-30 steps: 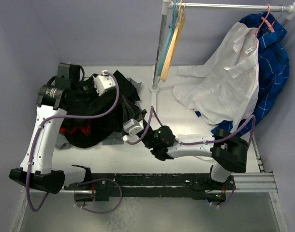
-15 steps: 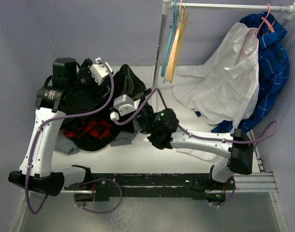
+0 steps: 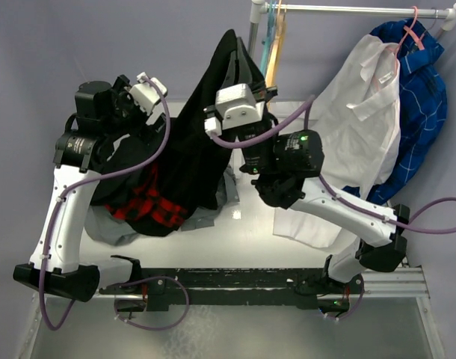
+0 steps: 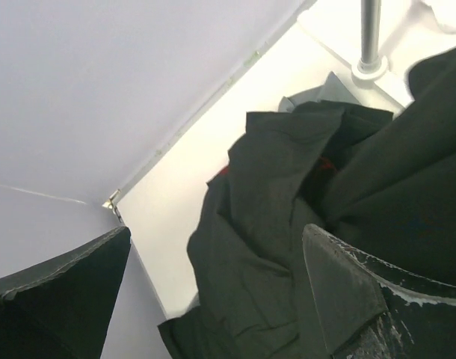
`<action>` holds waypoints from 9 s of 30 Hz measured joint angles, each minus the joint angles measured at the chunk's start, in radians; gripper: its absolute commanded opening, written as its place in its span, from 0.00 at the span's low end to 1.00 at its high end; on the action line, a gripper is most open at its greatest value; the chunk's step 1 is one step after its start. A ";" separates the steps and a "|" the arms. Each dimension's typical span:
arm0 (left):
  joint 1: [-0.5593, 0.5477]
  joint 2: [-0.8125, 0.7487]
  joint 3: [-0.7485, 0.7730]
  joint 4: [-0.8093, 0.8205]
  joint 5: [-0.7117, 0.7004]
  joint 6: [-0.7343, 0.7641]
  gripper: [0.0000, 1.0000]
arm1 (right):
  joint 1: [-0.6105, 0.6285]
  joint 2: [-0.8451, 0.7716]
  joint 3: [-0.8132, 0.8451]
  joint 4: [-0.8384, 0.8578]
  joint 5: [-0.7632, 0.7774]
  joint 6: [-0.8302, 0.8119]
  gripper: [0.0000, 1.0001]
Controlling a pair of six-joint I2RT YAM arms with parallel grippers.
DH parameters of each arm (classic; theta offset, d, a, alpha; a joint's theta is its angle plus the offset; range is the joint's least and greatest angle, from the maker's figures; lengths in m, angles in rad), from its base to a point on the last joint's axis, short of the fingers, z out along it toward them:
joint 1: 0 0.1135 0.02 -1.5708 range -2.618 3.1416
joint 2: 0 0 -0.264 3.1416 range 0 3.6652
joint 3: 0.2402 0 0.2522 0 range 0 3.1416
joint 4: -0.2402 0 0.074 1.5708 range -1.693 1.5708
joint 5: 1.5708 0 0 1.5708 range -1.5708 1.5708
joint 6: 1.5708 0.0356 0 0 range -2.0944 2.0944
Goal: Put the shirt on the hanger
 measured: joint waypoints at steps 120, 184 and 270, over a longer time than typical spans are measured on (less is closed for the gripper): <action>-0.199 0.198 0.734 -0.711 -0.101 1.042 0.00 | -0.055 -0.687 -0.568 -0.670 -0.013 0.699 0.00; -0.100 0.395 -0.143 -0.632 0.214 0.958 0.81 | -0.571 -0.203 -1.204 -0.273 -0.158 1.634 0.00; 0.098 0.478 0.103 0.109 0.098 0.450 0.00 | -0.520 -0.232 -1.322 -0.305 -0.635 1.857 0.00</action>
